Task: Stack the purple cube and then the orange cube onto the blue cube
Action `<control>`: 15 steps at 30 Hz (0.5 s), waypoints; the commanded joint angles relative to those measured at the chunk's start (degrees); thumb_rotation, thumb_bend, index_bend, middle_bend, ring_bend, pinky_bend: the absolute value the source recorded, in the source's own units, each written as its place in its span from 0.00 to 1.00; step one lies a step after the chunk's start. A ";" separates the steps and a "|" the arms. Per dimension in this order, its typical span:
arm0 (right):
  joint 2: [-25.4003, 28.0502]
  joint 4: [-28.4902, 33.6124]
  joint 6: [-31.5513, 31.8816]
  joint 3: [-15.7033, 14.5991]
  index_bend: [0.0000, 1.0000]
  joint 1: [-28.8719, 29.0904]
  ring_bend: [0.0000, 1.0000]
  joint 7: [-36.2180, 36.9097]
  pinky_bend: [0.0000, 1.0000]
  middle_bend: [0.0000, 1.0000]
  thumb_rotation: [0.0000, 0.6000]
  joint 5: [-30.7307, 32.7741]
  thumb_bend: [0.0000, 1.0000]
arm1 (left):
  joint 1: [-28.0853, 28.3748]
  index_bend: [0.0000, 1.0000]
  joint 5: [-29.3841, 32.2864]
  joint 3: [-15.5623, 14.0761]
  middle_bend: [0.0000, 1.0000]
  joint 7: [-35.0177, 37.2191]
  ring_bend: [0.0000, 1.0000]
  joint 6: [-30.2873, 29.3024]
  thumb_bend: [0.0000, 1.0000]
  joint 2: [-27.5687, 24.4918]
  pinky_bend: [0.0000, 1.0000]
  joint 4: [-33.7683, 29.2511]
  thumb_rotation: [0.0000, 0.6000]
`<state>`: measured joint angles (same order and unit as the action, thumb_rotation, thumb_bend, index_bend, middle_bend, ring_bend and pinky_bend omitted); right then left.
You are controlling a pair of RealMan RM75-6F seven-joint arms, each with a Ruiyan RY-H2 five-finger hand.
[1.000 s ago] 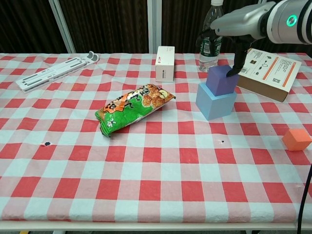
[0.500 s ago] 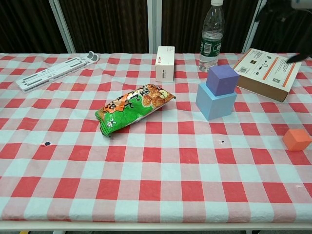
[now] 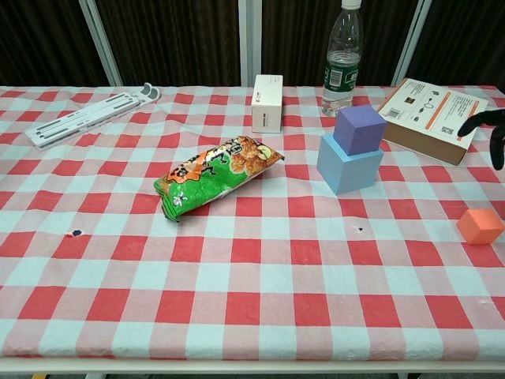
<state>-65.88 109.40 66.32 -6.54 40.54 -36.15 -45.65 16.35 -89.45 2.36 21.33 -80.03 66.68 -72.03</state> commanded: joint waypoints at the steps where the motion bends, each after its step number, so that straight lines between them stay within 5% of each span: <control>1: -1.94 -1.24 -0.71 -0.42 0.14 -0.26 0.17 -2.74 0.14 0.40 1.00 1.50 0.09 | -0.05 0.22 -0.01 -0.03 0.17 0.44 0.17 -0.06 0.09 0.14 0.35 0.29 1.00; 15: -4.99 -8.01 -5.29 -1.68 0.16 -0.56 0.17 -5.65 0.14 0.39 1.00 -2.99 0.10 | -0.01 0.22 0.27 0.16 0.17 1.94 0.17 -0.15 0.09 1.10 0.35 2.11 1.00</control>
<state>-70.65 101.90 61.48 -8.10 40.32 -42.32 -47.98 16.35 -89.20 2.53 23.26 -80.18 67.76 -69.93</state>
